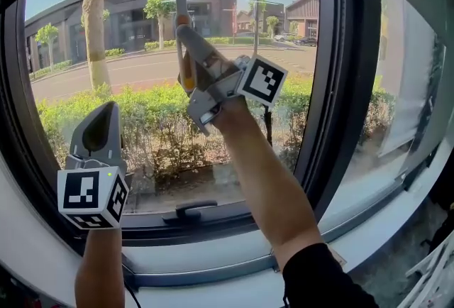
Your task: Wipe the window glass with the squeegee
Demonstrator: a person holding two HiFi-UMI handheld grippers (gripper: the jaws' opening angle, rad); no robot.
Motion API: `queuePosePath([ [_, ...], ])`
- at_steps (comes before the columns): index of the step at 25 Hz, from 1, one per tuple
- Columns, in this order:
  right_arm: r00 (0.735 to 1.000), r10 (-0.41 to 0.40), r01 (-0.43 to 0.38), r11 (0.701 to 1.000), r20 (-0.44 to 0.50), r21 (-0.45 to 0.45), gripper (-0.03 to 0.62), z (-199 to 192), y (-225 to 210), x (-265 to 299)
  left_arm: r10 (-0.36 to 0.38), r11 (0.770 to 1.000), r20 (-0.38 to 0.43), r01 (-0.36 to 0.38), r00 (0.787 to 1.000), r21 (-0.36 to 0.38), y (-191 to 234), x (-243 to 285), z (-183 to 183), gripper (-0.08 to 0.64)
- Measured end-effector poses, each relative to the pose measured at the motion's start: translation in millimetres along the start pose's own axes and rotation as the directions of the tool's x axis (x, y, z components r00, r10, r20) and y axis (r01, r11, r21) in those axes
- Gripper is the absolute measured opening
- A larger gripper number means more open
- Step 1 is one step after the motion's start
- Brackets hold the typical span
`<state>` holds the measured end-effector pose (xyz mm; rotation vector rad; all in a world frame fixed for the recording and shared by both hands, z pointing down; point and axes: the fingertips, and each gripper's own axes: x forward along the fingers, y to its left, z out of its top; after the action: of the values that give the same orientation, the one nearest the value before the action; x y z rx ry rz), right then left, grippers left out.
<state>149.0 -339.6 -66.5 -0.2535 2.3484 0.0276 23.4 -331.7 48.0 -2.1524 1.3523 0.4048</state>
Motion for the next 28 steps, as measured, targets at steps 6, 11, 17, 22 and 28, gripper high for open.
queuePosePath([
  [6,1.0,0.0,0.0,1.0,0.0,0.029,0.048,-8,-2,-19,-0.012,1.0,-0.022,0.011,1.0,-0.015,-14,3,-10,0.009],
  [11,1.0,0.0,0.001,0.998,-0.004,0.07,0.048,-31,0,-42,-0.025,0.999,-0.052,0.022,0.998,-0.04,-24,-2,-31,0.009],
  [17,0.999,-0.042,0.045,0.988,-0.023,0.15,0.048,-72,0,-96,-0.053,0.995,-0.111,0.043,0.992,-0.091,-62,-20,-76,0.009],
  [22,0.995,-0.092,0.098,0.979,-0.044,0.178,0.048,-107,3,-145,-0.051,0.993,-0.141,0.035,0.989,-0.109,-69,-31,-91,0.009],
  [28,0.989,-0.138,0.144,0.964,-0.043,0.222,0.048,-134,8,-189,-0.051,0.992,-0.178,0.029,0.983,-0.124,-82,-45,-111,0.009],
])
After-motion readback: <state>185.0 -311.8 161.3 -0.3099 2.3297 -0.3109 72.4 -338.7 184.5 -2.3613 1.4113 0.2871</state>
